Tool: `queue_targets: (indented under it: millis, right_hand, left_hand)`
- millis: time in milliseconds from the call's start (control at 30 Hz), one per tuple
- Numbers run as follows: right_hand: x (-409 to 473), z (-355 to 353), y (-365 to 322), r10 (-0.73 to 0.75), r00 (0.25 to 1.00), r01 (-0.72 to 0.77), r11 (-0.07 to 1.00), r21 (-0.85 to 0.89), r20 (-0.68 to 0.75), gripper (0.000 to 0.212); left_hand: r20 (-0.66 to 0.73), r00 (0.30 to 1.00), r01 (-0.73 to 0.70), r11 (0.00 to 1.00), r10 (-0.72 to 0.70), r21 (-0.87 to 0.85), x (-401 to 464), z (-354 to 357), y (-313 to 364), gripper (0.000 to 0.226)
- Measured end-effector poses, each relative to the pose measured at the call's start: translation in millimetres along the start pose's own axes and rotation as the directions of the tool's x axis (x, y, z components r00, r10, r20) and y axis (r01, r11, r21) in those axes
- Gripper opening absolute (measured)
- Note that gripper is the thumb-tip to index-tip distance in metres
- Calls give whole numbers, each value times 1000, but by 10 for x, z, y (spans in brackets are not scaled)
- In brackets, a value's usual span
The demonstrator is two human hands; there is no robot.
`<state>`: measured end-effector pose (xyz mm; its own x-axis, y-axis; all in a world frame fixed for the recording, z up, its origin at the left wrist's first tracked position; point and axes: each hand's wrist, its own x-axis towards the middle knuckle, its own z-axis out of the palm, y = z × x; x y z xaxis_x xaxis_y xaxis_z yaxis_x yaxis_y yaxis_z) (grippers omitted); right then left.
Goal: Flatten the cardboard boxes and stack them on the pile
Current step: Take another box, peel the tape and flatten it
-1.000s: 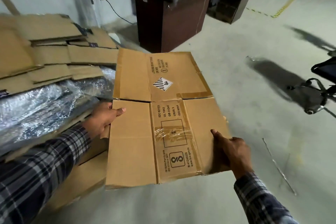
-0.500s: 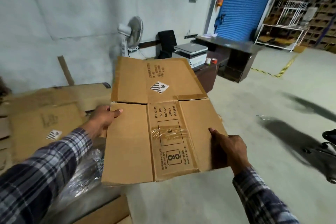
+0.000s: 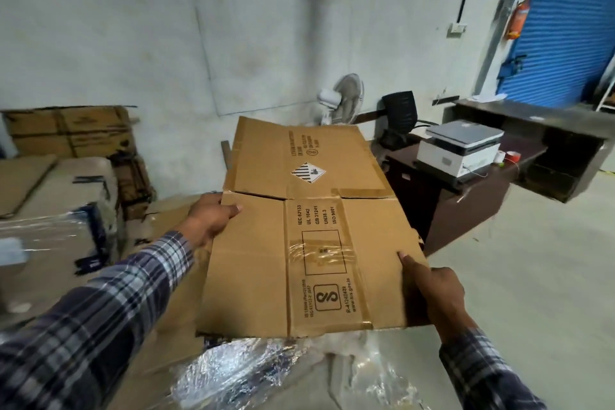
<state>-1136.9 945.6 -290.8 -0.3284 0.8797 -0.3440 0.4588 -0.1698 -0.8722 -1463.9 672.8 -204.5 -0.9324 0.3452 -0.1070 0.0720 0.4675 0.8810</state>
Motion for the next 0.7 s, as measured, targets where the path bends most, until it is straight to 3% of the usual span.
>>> queue_targets:
  millis: [167, 300, 433, 533, 700]
  right_hand:
    - [306, 1023, -470, -48, 988, 53, 998, -28, 148, 56]
    - [693, 1876, -594, -50, 978, 58, 998, -35, 201, 79]
    - [591, 2556, -873, -30, 967, 45, 997, -55, 252, 59]
    - [628, 3025, -912, -35, 966, 62, 993, -98, 255, 55]
    - [907, 3980, -667, -40, 971, 81, 983, -165, 237, 57]
  left_hand:
    - [-179, 977, 119, 993, -115, 10, 500, -658, -329, 19]
    - [-241, 949, 200, 979, -203, -38, 856, -1122, -614, 18]
    - [-290, 919, 270, 962, -267, -30, 1408, -1526, -1153, 42]
    - [-331, 896, 312, 950, -298, -11, 1914, -1716, -1687, 70]
    - [-350, 893, 355, 921, -284, 159, 2335, -1642, -2189, 51]
